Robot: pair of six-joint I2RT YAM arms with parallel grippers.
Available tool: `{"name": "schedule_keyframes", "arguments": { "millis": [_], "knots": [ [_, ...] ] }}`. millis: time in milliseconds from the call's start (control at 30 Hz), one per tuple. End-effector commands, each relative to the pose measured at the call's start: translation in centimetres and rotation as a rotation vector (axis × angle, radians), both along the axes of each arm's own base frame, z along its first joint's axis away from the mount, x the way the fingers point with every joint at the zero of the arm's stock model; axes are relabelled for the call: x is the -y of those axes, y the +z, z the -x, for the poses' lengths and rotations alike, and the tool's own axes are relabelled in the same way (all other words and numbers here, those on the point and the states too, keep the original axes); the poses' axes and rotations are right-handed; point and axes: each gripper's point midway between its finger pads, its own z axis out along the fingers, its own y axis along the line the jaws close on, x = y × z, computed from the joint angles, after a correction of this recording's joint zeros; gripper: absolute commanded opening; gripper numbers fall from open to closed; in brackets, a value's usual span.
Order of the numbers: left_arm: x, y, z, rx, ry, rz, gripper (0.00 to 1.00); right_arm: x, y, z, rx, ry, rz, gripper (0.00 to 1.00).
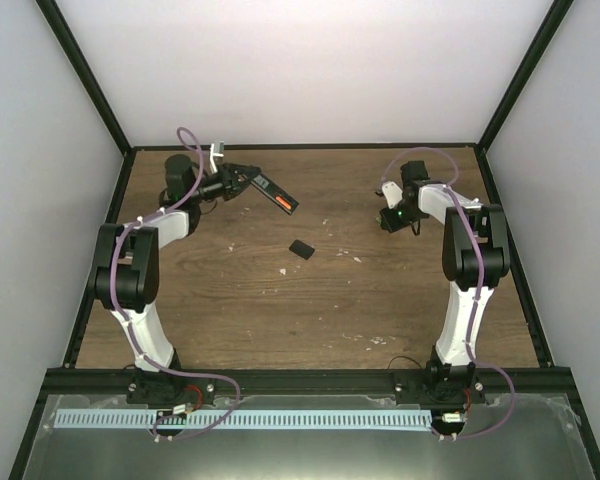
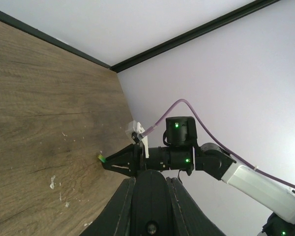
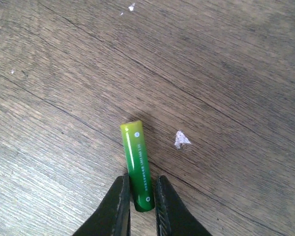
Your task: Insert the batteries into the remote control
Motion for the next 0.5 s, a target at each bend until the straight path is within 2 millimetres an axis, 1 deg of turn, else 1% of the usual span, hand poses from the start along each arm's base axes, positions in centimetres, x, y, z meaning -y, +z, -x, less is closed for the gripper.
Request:
{"name": "schedule_keyframes", "arguments": {
  "millis": [0, 133, 233, 300, 367, 467],
  "knots": [
    [0.0, 0.8, -0.5, 0.035, -0.012, 0.0, 0.0, -0.3, 0.5, 0.5, 0.005, 0.02, 0.025, 0.08],
    [0.0, 0.8, -0.7, 0.034, -0.013, -0.003, 0.0, -0.4, 0.6, 0.6, 0.006, 0.025, 0.025, 0.04],
    [0.0, 0.5, -0.8, 0.03, -0.011, -0.004, 0.0, -0.6, 1.3, 0.4, 0.021, 0.025, 0.02, 0.02],
    [0.0, 0.3, -0.9, 0.028, -0.01, -0.005, 0.0, -0.6, 2.0, 0.2, 0.029, 0.021, 0.017, 0.01],
    [0.0, 0.0, -0.9, 0.023, -0.007, -0.007, 0.0, -0.9, 3.1, -0.1, 0.043, 0.02, 0.006, 0.01],
    [-0.1, -0.5, -0.8, 0.019, -0.004, -0.012, 0.0, -1.8, 5.0, -0.3, 0.063, 0.02, -0.014, 0.01]
  ]
}}
